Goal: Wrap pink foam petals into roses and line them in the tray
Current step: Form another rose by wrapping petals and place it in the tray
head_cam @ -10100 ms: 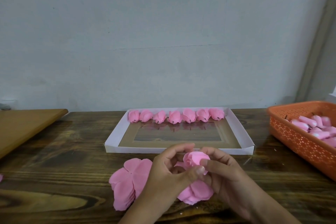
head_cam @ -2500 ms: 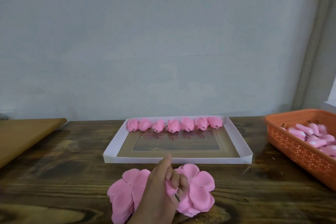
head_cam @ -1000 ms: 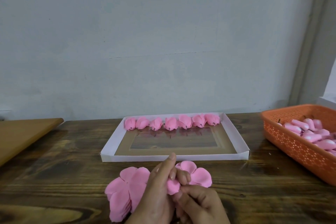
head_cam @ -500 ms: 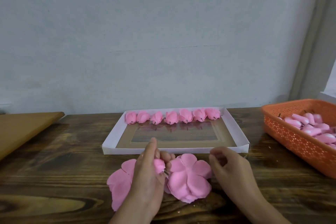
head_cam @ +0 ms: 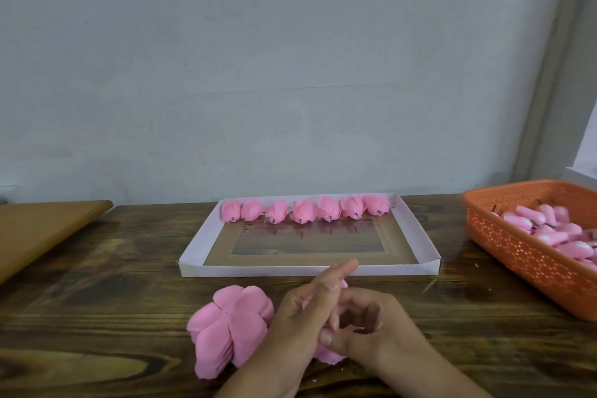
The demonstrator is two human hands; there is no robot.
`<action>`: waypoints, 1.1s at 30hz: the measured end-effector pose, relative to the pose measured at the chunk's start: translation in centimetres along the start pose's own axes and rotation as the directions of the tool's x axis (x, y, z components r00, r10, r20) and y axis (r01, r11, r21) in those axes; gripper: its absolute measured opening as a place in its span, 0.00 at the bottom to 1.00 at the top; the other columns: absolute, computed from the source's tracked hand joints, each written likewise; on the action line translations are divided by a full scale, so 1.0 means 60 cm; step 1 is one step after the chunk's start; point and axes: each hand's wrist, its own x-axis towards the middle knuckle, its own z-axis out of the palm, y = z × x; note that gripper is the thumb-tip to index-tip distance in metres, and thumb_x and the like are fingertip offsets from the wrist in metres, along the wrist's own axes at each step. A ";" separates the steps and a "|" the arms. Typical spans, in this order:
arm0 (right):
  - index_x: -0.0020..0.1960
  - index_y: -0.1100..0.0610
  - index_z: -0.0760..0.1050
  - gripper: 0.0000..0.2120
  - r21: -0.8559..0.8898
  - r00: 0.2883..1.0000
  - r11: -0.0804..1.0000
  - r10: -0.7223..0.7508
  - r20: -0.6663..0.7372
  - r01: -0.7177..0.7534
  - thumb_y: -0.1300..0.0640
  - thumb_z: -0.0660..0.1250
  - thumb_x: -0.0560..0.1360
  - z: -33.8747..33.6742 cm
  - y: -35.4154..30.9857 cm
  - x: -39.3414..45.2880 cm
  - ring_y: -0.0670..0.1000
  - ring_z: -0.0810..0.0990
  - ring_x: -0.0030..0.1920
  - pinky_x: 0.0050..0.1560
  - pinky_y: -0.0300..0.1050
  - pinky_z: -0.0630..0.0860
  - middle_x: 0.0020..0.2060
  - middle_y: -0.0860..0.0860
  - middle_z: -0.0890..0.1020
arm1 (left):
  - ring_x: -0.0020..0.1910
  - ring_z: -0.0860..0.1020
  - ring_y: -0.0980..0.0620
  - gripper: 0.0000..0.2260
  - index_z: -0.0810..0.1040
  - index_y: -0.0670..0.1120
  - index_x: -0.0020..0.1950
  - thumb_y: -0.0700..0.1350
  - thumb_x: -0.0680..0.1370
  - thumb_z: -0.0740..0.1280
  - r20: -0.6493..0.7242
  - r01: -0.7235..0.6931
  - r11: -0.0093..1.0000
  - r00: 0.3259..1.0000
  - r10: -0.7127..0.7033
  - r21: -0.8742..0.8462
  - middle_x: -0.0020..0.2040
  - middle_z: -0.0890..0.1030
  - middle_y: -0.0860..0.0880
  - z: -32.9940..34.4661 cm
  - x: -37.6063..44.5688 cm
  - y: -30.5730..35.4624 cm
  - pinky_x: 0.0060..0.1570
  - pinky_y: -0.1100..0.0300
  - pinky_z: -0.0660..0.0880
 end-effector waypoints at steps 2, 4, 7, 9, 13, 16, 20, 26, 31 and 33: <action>0.42 0.61 0.76 0.07 -0.002 0.998 0.999 0.041 0.041 -0.041 0.61 0.75 0.71 -0.009 -0.008 -0.001 0.47 0.79 0.37 0.40 0.40 0.72 0.34 0.49 0.81 | 0.56 0.74 0.49 0.25 0.85 0.52 0.52 0.71 0.71 0.67 0.061 -0.020 0.997 0.998 0.016 0.074 0.47 0.79 0.46 0.000 0.000 -0.001 0.43 0.59 0.79; 0.45 0.59 0.79 0.07 -0.035 0.996 0.998 0.051 0.076 -0.048 0.60 0.75 0.71 -0.016 -0.016 -0.001 0.48 0.80 0.39 0.41 0.42 0.72 0.36 0.50 0.81 | 0.56 0.75 0.48 0.21 0.84 0.61 0.58 0.69 0.72 0.65 0.102 -0.028 0.993 0.995 0.017 0.112 0.36 0.78 0.52 0.004 -0.002 0.002 0.48 0.64 0.78; 0.44 0.44 0.81 0.11 -0.025 0.992 0.999 0.028 0.124 -0.025 0.61 0.73 0.71 -0.019 -0.026 -0.001 0.48 0.82 0.41 0.42 0.38 0.74 0.37 0.53 0.82 | 0.46 0.75 0.46 0.23 0.82 0.60 0.60 0.71 0.71 0.66 0.140 -0.042 0.986 0.990 0.019 0.163 0.33 0.77 0.56 0.009 -0.004 0.008 0.44 0.69 0.77; 0.45 0.43 0.81 0.15 0.017 0.987 0.999 0.041 0.156 -0.044 0.63 0.74 0.72 -0.020 -0.026 -0.002 0.50 0.82 0.41 0.43 0.39 0.77 0.38 0.55 0.81 | 0.41 0.73 0.45 0.31 0.79 0.55 0.66 0.72 0.70 0.68 0.162 -0.040 0.986 0.987 0.014 0.160 0.30 0.76 0.55 0.009 -0.005 0.007 0.42 0.67 0.76; 0.45 0.62 0.78 0.08 0.048 0.986 0.994 0.085 0.141 -0.093 0.61 0.76 0.73 -0.022 -0.025 -0.004 0.53 0.80 0.41 0.42 0.39 0.77 0.40 0.60 0.81 | 0.50 0.79 0.59 0.25 0.86 0.57 0.46 0.76 0.66 0.68 0.162 -0.037 0.988 0.987 0.012 0.148 0.46 0.79 0.50 0.005 -0.004 0.007 0.53 0.66 0.77; 0.41 0.62 0.74 0.11 0.064 0.983 0.994 0.081 0.162 -0.092 0.59 0.75 0.74 -0.025 -0.025 -0.004 0.53 0.77 0.41 0.44 0.43 0.74 0.39 0.59 0.80 | 0.57 0.79 0.62 0.25 0.85 0.55 0.35 0.76 0.67 0.67 0.159 -0.029 0.988 0.987 0.004 0.153 0.58 0.81 0.50 0.008 -0.007 0.011 0.59 0.62 0.76; 0.41 0.58 0.73 0.09 0.142 0.978 0.986 0.057 0.200 -0.086 0.68 0.69 0.75 -0.027 -0.019 -0.002 0.55 0.77 0.43 0.47 0.46 0.74 0.40 0.57 0.80 | 0.61 0.81 0.47 0.28 0.85 0.46 0.37 0.72 0.68 0.71 0.168 -0.044 0.999 0.985 0.041 0.017 0.62 0.80 0.34 0.007 -0.009 0.012 0.69 0.42 0.72; 0.45 0.66 0.73 0.08 0.274 0.967 0.953 0.061 0.246 -0.129 0.63 0.71 0.76 -0.021 -0.014 -0.003 0.56 0.77 0.45 0.51 0.48 0.75 0.42 0.61 0.78 | 0.62 0.74 0.28 0.46 0.75 0.22 0.48 0.69 0.68 0.73 0.210 0.040 0.991 0.978 -0.012 -0.129 0.67 0.81 0.47 0.013 -0.017 0.030 0.49 0.45 0.72; 0.52 0.65 0.78 0.08 0.416 0.939 0.873 0.122 0.321 -0.256 0.60 0.70 0.77 -0.021 -0.018 -0.007 0.52 0.80 0.49 0.56 0.47 0.76 0.45 0.56 0.81 | 0.72 0.74 0.47 0.39 0.74 0.27 0.60 0.63 0.70 0.72 0.213 0.032 0.994 0.977 -0.010 -0.101 0.66 0.81 0.44 0.014 -0.022 0.035 0.73 0.47 0.69; 0.55 0.66 0.78 0.13 0.403 0.940 0.871 0.166 0.299 -0.282 0.59 0.73 0.76 -0.019 -0.016 -0.007 0.50 0.81 0.48 0.54 0.45 0.77 0.44 0.54 0.82 | 0.73 0.73 0.49 0.42 0.79 0.34 0.58 0.69 0.63 0.77 0.256 0.086 0.979 0.966 -0.037 -0.184 0.64 0.83 0.45 0.018 -0.025 0.046 0.70 0.52 0.72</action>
